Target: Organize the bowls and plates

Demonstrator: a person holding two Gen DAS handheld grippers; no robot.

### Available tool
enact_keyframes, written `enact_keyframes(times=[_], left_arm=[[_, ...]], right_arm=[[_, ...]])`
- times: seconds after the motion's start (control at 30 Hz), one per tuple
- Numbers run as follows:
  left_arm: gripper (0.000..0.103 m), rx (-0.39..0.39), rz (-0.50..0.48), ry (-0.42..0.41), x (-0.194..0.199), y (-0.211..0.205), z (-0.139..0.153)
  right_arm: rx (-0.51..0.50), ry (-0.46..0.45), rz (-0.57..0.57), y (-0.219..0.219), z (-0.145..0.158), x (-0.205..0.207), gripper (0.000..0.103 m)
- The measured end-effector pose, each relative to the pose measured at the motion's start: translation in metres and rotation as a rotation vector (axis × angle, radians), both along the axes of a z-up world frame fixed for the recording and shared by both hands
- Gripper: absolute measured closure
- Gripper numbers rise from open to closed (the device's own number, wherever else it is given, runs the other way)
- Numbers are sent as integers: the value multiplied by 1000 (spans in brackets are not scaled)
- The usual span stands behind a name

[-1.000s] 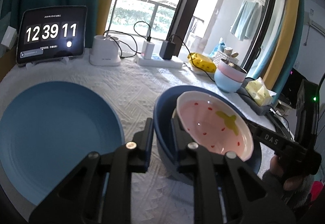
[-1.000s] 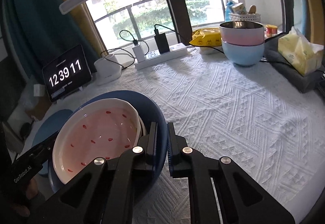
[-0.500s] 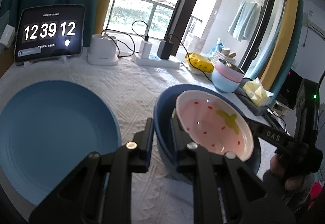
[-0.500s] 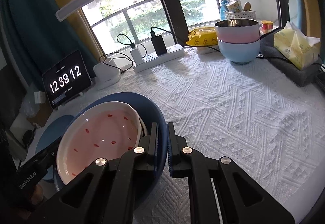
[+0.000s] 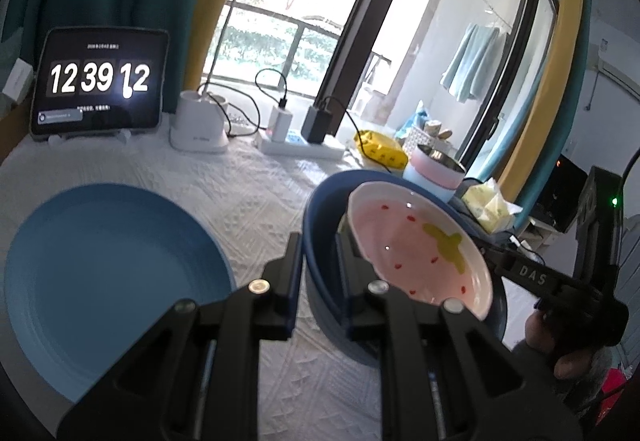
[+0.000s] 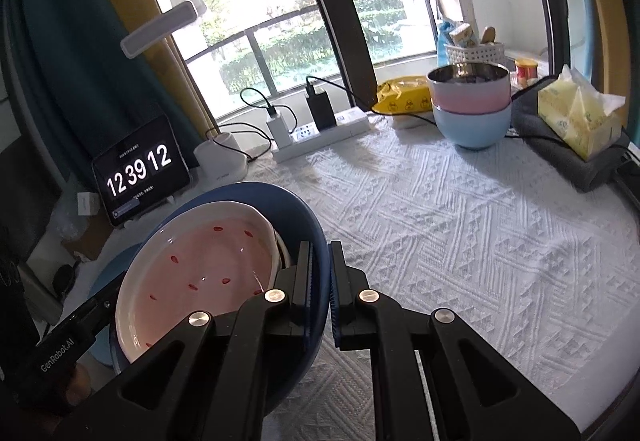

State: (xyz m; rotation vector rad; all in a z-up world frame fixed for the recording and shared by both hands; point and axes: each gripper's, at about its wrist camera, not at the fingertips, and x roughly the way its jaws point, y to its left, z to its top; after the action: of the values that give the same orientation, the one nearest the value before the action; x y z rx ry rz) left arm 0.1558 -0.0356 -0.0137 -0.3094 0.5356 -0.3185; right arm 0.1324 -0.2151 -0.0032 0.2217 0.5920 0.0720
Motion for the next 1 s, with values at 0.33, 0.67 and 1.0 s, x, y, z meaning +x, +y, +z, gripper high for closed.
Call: enact_keyframes(times=[0.33, 0.67, 1.0], left_arm=[[88, 6, 35, -33, -10, 18, 15], [88, -15, 79, -50, -17, 41, 21], [88, -23, 136, -52, -22, 71, 23]], right_arm=[[8, -11, 38, 18, 11, 3, 93], [7, -17, 74, 39, 19, 9, 93], [9, -15, 126, 70, 21, 19, 93]])
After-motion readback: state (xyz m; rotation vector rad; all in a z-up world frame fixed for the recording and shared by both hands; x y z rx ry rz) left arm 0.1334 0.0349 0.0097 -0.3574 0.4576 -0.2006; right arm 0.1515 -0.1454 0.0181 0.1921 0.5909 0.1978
